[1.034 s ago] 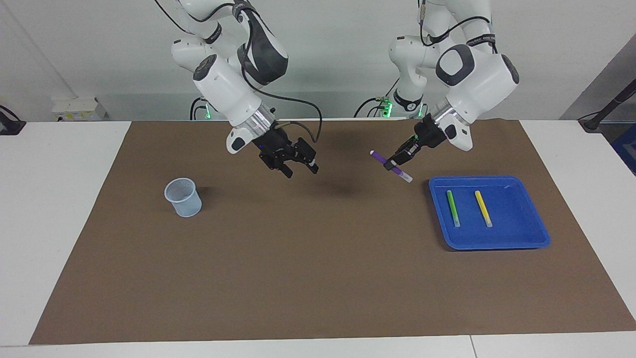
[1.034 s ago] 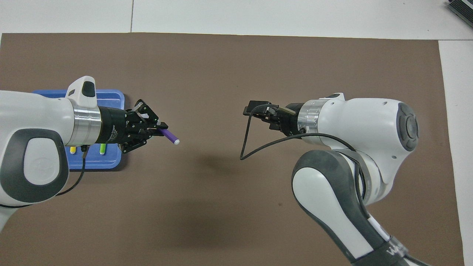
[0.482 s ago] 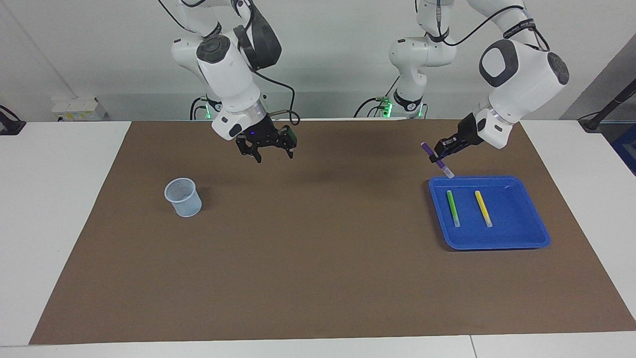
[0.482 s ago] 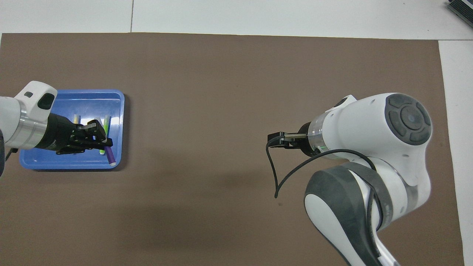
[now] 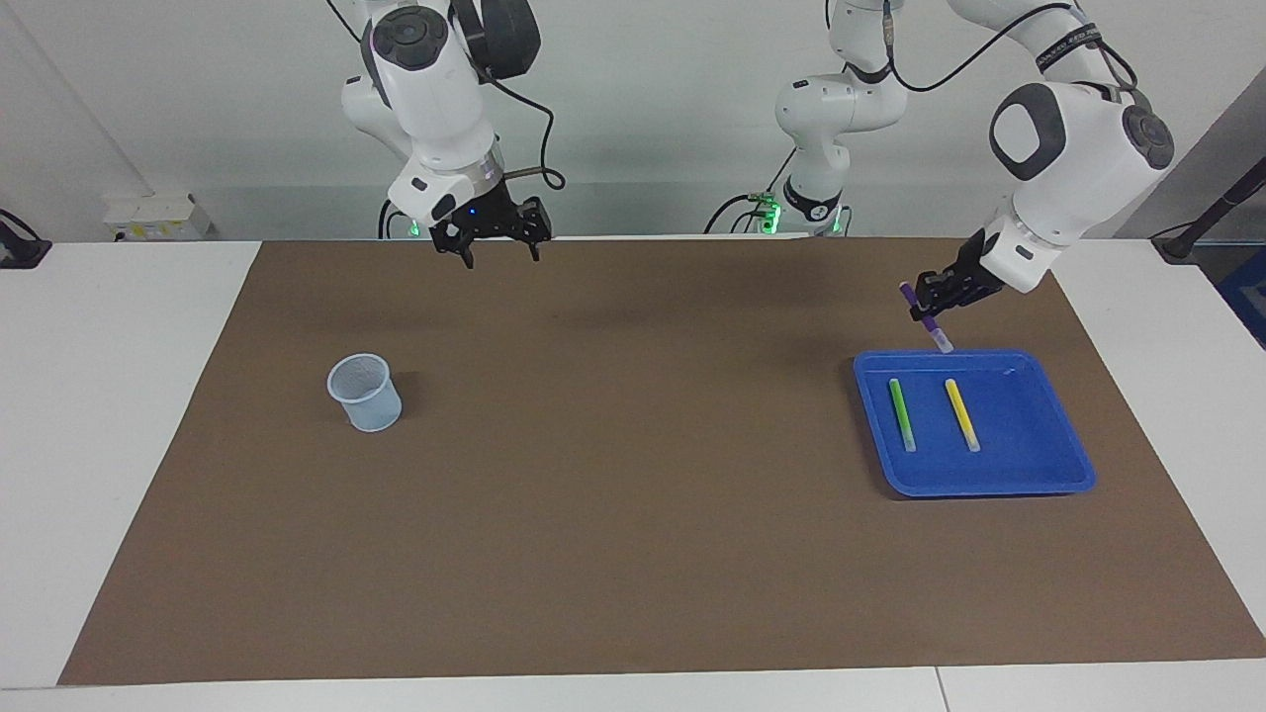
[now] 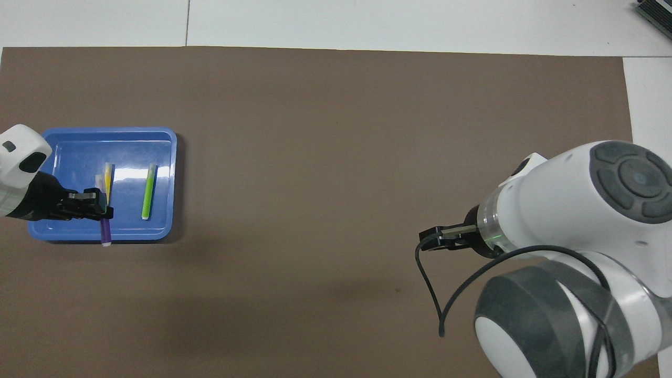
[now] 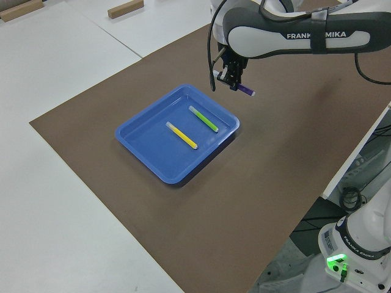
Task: Right arm passes pens to left for tray arrangement
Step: 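Lower the purple pen into the blue tray with the left gripper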
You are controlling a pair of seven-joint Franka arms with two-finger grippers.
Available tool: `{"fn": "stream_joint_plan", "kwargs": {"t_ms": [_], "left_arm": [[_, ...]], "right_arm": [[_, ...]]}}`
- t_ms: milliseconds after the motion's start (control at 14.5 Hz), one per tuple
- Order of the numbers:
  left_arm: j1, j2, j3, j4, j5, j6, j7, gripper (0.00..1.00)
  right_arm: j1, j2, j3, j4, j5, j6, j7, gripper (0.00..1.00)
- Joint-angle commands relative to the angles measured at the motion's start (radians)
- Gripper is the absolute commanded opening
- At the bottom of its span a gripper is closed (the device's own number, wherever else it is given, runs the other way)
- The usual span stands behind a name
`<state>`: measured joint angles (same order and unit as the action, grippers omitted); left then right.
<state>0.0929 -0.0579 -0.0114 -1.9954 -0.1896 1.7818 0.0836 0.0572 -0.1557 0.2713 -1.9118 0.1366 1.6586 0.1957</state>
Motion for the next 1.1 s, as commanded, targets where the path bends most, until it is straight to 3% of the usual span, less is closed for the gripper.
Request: {"fn": "stream_joint_plan", "kwargs": {"t_ms": [0,345,482,758,1034], "left_arm": [[0.065,0.044,-0.009,0.004,0.053,0.02,0.12,0.0],[0.109,0.09,-0.009,-0.002,0.119,0.094,0.195,0.0],[0.116,0.113,-0.009,-0.002,0.122,0.122,0.223,0.0],[0.143,0.165,-0.009,0.007,0.153,0.175,0.237,0.0],[0.171,0.23,-0.009,0.009,0.157,0.269,0.238,0.0]], "right_arm": [[-0.019,-0.05,-0.049,0.023,-0.023,-0.065,-0.125,1.0],[-0.011,-0.047,-0.127,0.039,-0.04,-0.095,-0.15,1.0],[-0.016,0.022,-0.127,0.152,-0.116,-0.163,-0.153,1.0],[-0.028,0.162,-0.169,0.287,-0.136,-0.146,-0.168,1.0],[-0.066,0.182,-0.161,0.324,-0.178,-0.138,-0.269,1.0]]}}
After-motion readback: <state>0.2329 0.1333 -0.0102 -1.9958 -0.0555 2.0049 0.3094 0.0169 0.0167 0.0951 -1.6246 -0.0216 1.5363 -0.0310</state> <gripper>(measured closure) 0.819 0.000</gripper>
